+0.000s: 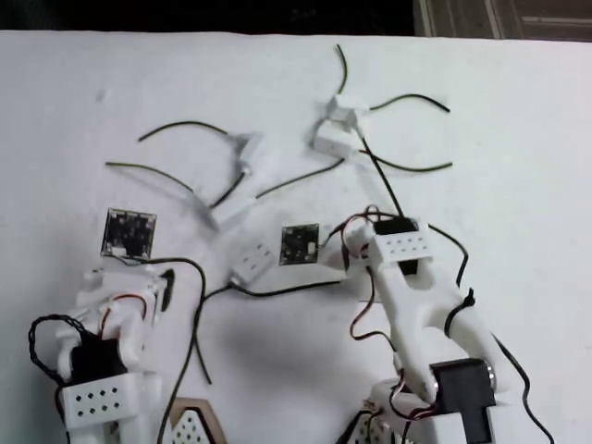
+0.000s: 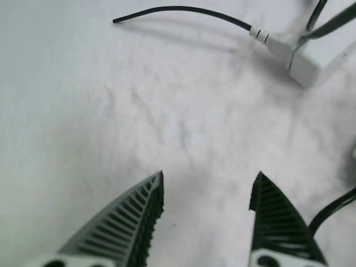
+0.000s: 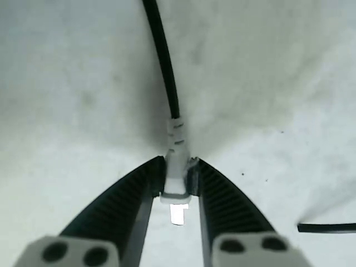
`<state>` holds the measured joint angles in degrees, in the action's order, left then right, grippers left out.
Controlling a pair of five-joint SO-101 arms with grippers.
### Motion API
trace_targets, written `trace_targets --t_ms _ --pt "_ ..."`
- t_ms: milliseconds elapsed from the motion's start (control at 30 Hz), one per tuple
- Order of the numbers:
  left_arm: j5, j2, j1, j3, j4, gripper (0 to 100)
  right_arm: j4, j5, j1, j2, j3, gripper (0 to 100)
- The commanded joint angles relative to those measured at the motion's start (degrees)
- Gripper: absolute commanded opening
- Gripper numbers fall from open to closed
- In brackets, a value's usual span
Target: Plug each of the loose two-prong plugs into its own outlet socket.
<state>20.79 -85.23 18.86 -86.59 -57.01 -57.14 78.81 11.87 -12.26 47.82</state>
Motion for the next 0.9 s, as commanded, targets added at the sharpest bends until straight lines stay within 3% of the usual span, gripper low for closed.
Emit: trace_targets --t_ms 0,700,867 --pt "-0.4 -0.7 0.5 0.2 0.2 26 -0.3 0.6 0.4 -0.2 -0.2 6.6" --pt "-0.4 -0.7 0.5 -0.4 0.4 26 -0.4 0.7 1.5 -0.1 3.6 11.5" --pt "-0.4 -0.7 0.5 -0.4 0.4 26 -0.5 3.6 1.5 -0.2 3.6 2.9"
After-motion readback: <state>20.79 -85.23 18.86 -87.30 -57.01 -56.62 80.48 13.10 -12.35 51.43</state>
